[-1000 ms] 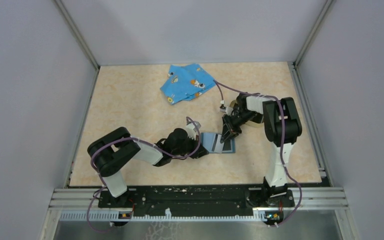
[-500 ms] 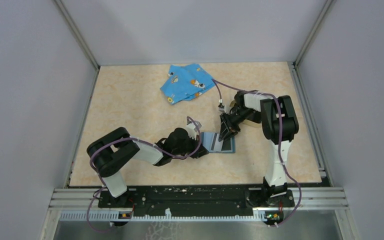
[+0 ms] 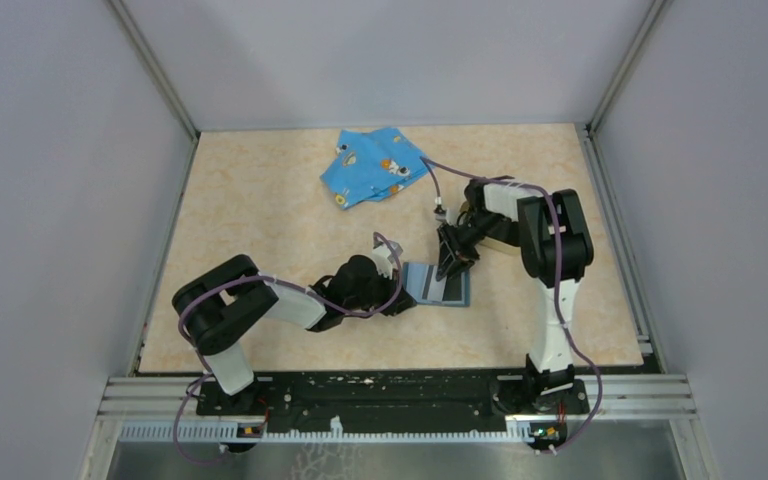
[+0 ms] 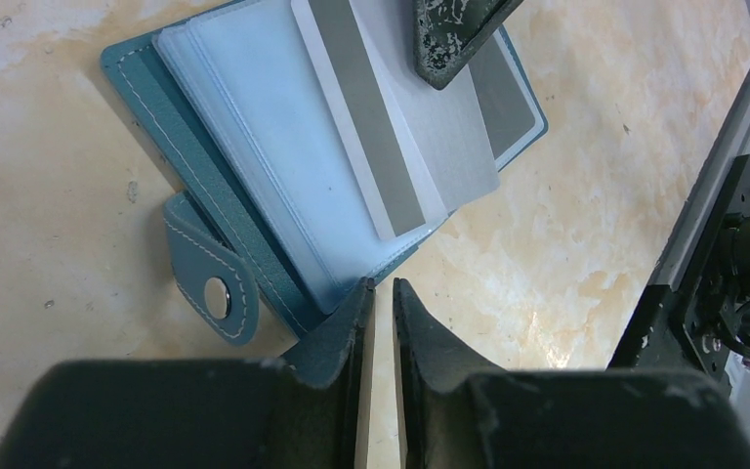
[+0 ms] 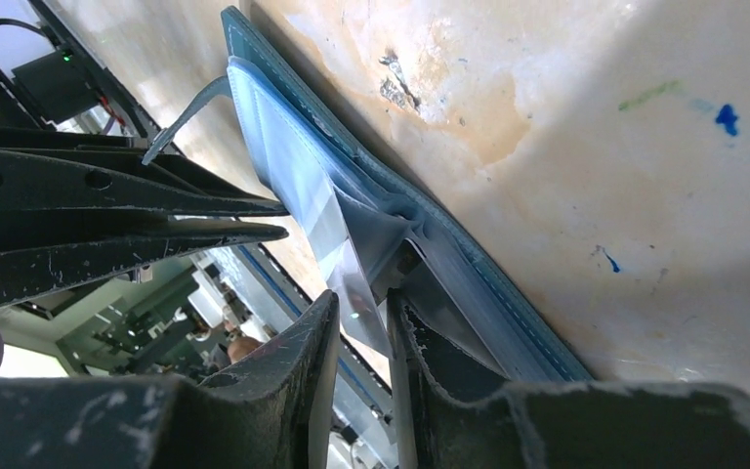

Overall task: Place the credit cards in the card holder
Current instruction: Insert the credit card into the card holder.

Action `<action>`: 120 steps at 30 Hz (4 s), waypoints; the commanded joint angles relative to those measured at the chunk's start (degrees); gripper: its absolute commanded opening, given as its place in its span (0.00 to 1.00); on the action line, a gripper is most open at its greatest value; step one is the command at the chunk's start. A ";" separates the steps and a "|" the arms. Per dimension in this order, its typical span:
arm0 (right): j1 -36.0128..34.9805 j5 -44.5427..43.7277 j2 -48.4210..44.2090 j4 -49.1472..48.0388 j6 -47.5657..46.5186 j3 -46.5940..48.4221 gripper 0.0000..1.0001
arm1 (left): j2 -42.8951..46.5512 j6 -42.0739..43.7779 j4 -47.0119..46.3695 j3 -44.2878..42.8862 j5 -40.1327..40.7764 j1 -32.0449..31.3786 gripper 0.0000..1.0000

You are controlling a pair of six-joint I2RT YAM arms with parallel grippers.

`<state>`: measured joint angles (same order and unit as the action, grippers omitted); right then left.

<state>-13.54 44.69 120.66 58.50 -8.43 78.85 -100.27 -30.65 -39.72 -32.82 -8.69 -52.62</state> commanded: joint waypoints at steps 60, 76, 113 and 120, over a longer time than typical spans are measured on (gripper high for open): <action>-1.34 -4.36 1.50 -7.61 1.16 0.47 0.27 | 13.32 -0.79 4.29 -2.96 20.46 -13.15 0.75; -1.31 -4.13 1.76 -7.70 1.13 0.44 0.27 | -5.40 -2.79 19.36 -24.30 32.04 -16.99 0.52; -1.31 -3.93 1.07 -7.44 0.82 0.49 0.29 | -13.61 -14.08 43.14 -36.82 51.97 -16.99 0.54; -1.29 -3.99 0.65 -7.44 0.61 0.74 0.30 | -10.83 -13.52 42.97 -34.34 53.58 -16.99 0.57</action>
<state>-14.92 45.60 121.25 52.80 -5.91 79.85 -113.32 -44.14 -1.23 -69.38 39.05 -70.52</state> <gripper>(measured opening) 0.291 0.566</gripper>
